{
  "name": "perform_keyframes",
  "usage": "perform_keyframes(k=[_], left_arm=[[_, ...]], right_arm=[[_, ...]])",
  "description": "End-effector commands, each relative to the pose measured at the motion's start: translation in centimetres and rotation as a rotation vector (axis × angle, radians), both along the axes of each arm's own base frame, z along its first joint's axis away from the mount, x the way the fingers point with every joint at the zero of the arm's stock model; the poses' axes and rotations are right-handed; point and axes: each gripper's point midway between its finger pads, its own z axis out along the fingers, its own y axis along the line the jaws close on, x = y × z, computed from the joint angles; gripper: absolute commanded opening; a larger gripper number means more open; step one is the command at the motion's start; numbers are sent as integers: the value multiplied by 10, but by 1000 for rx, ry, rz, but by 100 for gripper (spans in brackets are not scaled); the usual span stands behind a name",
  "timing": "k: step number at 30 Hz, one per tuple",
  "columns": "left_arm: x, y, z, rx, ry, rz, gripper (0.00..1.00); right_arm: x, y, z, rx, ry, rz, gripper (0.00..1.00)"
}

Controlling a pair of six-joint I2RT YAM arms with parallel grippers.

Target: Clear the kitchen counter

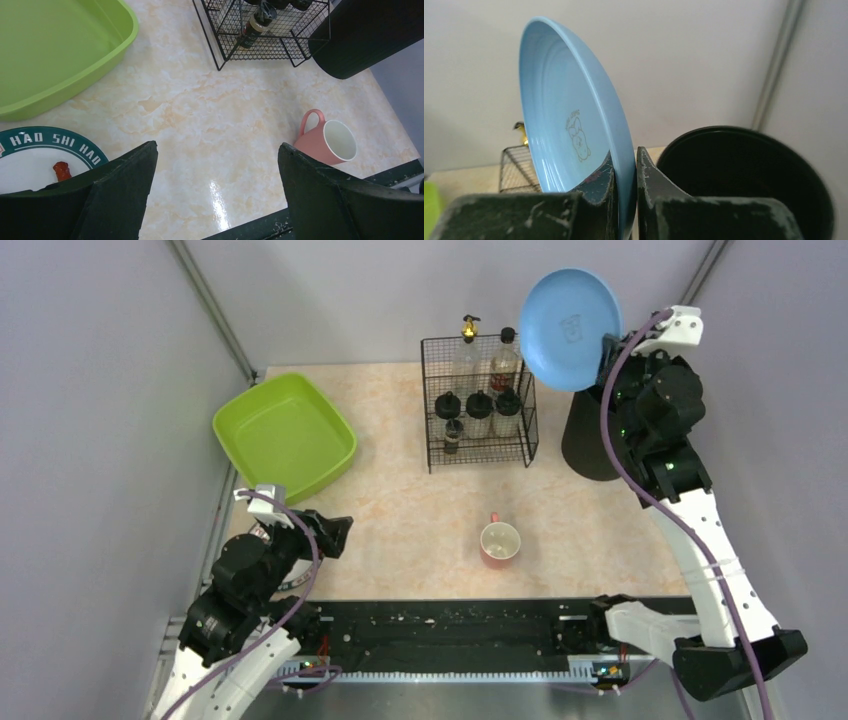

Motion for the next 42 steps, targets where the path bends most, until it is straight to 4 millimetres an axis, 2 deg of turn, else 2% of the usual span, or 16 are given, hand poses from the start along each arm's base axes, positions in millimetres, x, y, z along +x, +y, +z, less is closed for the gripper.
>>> perform_keyframes(k=[1, 6, 11, 16, 20, 23, 27, 31, 42], left_arm=[[7, -1, 7, -4, -32, 11, 95], [8, -2, 5, 1, -21, 8, 96], [9, -4, 3, 8, -9, 1, 99], [8, -11, 4, 6, -4, -35, 99], [11, -18, 1, -9, 33, -54, 99], [9, -27, 2, -52, 62, -77, 98], [2, -42, 8, -157, 73, -142, 98], [-4, -48, 9, -237, 90, -159, 98], [-3, -56, -5, -294, 134, -166, 97]], right_arm=[[-2, 54, -18, 136, 54, 235, 0], [2, 99, -62, 124, 162, 374, 0], [-1, 136, -97, 103, 227, 499, 0], [-17, 172, -123, 114, 276, 631, 0], [-41, 214, -148, 139, 347, 791, 0], [-57, 236, -161, 162, 370, 855, 0], [-75, 259, -174, 192, 397, 927, 0], [-94, 276, -188, 232, 432, 1024, 0], [-127, 299, -194, 337, 467, 1219, 0]])
